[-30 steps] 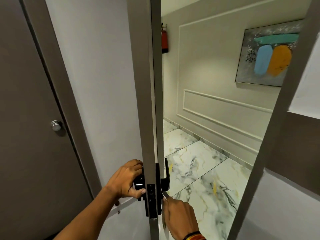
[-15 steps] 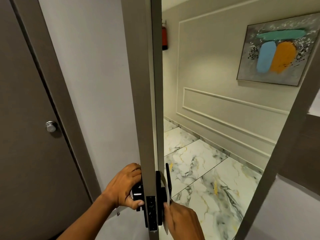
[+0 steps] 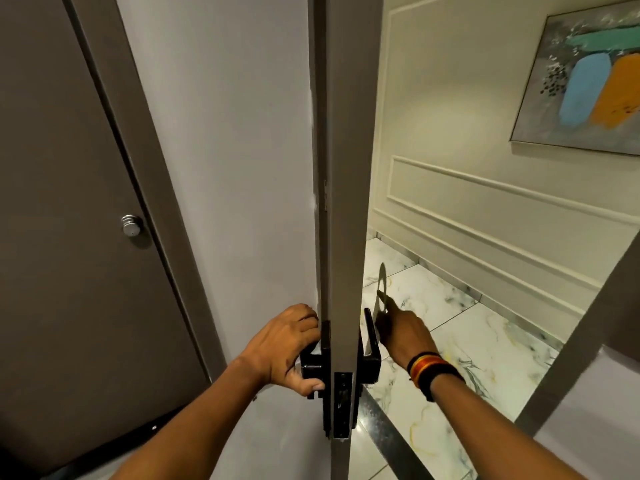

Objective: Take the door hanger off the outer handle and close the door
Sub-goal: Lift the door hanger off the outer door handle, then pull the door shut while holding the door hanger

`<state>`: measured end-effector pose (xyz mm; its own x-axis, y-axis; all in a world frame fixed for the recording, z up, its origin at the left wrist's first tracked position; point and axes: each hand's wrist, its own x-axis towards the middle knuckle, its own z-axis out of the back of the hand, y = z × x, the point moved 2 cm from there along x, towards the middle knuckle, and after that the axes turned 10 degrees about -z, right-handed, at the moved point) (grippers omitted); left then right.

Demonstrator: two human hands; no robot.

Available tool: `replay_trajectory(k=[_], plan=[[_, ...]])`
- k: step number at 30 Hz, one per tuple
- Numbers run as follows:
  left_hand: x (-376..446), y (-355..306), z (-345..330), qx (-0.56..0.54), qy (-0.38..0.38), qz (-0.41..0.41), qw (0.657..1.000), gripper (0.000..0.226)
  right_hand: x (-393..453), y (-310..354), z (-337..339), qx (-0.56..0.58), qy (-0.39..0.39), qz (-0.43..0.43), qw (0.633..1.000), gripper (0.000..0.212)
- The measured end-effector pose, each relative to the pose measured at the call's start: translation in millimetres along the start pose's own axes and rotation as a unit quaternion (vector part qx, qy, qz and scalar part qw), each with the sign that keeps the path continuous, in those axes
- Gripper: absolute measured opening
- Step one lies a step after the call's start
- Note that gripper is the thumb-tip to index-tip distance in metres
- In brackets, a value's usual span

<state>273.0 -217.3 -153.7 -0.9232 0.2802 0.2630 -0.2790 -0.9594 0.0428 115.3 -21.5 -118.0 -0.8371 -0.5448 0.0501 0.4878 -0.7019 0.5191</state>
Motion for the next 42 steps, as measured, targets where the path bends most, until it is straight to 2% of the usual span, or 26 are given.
replay_trajectory(k=[4, 9, 14, 17, 23, 28, 31, 35, 39, 42], plan=[[10.9, -1.2, 2.7, 0.013, 0.015, -0.030, 0.999, 0.099, 7.1, -10.7, 33.4, 0.005, -0.032, 0.003, 0.999, 0.033], [33.7, -0.5, -3.5, 0.028, 0.065, -0.089, 0.994, 0.095, 5.4, -22.8, 95.9, 0.019, -0.026, 0.007, 0.999, 0.043], [64.7, -6.6, -1.9, 0.029, 0.025, -0.143, 0.989, 0.084, -7.7, -30.3, 168.0, -0.091, -0.055, -0.001, 0.994, 0.030], [84.9, -17.2, -5.7, 0.045, 0.020, -0.166, 0.985, 0.085, -19.3, -37.0, 208.7, -0.108, -0.103, -0.020, 0.989, 0.037], [123.8, -42.3, -7.0, 0.023, -0.018, -0.125, 0.992, 0.089, -39.3, -54.8, 271.9, -0.098, -0.204, -0.060, 0.972, 0.051], [162.4, -63.8, -22.9, 0.024, -0.036, -0.103, 0.994, 0.106, -55.6, -63.6, 301.4, -0.151, -0.264, -0.076, 0.950, 0.053], [186.1, -75.7, -32.0, 0.010, -0.036, -0.082, 0.996, 0.106, -64.2, -71.6, 309.0, -0.156, -0.267, -0.097, 0.946, 0.048], [209.6, -89.8, -39.7, -0.040, -0.089, -0.024, 0.995, 0.098, -76.0, -83.9, 312.7, -0.180, -0.266, -0.116, 0.940, 0.049], [233.7, -108.4, -51.8, -0.071, -0.064, 0.028, 0.995, 0.090, -84.0, -92.5, 314.4, -0.188, -0.264, -0.118, 0.939, 0.053], [249.6, -117.6, -53.9, -0.138, -0.093, 0.056, 0.984, 0.086, -86.1, -93.9, 312.1, -0.187, -0.256, -0.119, 0.941, 0.053]])
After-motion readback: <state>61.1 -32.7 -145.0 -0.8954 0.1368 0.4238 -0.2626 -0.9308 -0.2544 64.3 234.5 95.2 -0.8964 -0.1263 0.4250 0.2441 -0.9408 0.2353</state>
